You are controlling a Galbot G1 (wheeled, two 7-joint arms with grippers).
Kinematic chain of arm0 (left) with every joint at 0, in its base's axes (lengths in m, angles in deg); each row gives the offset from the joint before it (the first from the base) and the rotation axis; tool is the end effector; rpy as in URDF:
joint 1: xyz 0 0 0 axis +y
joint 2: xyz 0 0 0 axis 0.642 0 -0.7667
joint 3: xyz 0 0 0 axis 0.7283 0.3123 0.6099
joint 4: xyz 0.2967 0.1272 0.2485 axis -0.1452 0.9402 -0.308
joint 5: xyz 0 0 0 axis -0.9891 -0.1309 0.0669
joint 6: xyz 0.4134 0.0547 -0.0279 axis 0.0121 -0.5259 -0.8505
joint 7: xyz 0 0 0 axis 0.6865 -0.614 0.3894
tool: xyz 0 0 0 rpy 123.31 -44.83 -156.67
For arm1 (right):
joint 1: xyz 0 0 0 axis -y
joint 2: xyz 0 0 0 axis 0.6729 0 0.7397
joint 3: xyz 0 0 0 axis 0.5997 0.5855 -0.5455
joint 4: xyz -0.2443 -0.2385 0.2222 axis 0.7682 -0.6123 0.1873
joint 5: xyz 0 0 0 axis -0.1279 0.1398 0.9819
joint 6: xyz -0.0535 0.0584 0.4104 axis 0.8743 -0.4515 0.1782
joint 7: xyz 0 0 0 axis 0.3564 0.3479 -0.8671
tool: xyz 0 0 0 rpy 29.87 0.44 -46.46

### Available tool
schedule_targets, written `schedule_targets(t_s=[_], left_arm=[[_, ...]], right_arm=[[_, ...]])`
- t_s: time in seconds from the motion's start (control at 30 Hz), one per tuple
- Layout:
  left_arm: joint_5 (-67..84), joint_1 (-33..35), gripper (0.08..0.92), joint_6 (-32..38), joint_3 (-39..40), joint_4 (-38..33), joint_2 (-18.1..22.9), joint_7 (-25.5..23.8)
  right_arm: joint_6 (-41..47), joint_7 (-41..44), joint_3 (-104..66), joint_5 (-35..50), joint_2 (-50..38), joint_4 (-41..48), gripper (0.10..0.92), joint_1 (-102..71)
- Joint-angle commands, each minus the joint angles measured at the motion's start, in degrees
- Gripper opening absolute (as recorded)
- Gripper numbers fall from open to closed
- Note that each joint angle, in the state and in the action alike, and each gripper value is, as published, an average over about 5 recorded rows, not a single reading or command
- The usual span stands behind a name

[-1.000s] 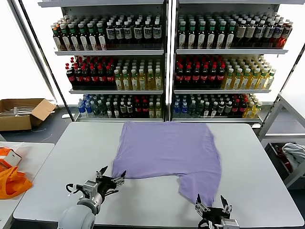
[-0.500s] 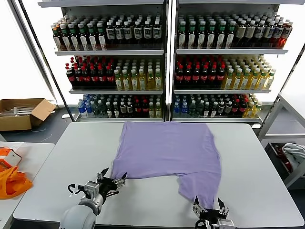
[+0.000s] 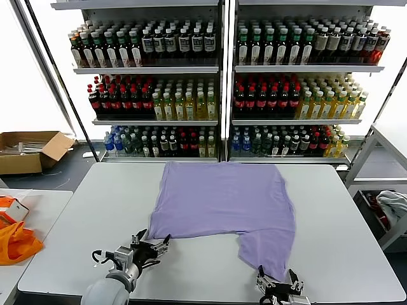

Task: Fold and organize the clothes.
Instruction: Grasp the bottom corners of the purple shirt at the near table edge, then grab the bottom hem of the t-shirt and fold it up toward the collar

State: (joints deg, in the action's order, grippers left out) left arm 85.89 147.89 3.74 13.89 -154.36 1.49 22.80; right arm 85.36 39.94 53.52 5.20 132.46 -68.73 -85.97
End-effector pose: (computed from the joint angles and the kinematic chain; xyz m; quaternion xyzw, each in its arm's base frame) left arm 0.2902 0.0381 -0.3687 -0.1190 -0.9559 -0.0528 0.2633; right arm 0.1521 0.0394 -0.3354 -0.0659 -0.9549 -0.0186 0.2890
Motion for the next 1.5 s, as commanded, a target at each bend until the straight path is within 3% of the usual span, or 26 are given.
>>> schedule_targets(t_s=[0.03, 0.57, 0.67, 0.8, 1.07, 1.2, 1.5], left_arm=[[-0.41, 0.54, 0.710, -0.11, 0.08, 0.11, -0.05, -0.29], [-1.42, 1.56, 0.251, 1.54, 0.23, -0.04, 0.45, -1.12], [-1.52, 1.99, 0.165, 2.72, 0.14, -0.67, 0.62, -1.23], [-0.70, 2.95, 0.091, 5.48, -0.50, -2.78, 1.41, -1.20], [5.69, 2.25, 0.084, 10.69, -1.33, -7.56, 3.38, 2.03], [10.77, -1.76, 0.084, 12.66, -0.69, -4.96, 3.66, 6.02], [12.58, -13.02, 0.084, 14.47, 2.24, 5.98, 3.31, 9.26]], right_arm=[[0.04, -0.05, 0.06, 0.25, 0.14, 0.41, 0.624, 0.01], [-2.94, 1.05, -0.69, -0.99, 0.06, 0.68, 0.160, 0.09], [-4.60, 1.58, -0.70, -1.00, 0.11, 0.51, 0.111, 0.14], [-8.73, 3.38, -0.80, -3.45, 0.37, -0.71, 0.107, 0.40], [-13.05, 7.56, -4.31, -6.59, 1.71, -2.85, 0.107, 5.71], [-13.47, 8.79, -5.93, -6.05, 1.56, -0.48, 0.107, 10.91], [-11.59, 8.90, -7.08, -3.50, 0.22, 10.73, 0.107, 27.54]])
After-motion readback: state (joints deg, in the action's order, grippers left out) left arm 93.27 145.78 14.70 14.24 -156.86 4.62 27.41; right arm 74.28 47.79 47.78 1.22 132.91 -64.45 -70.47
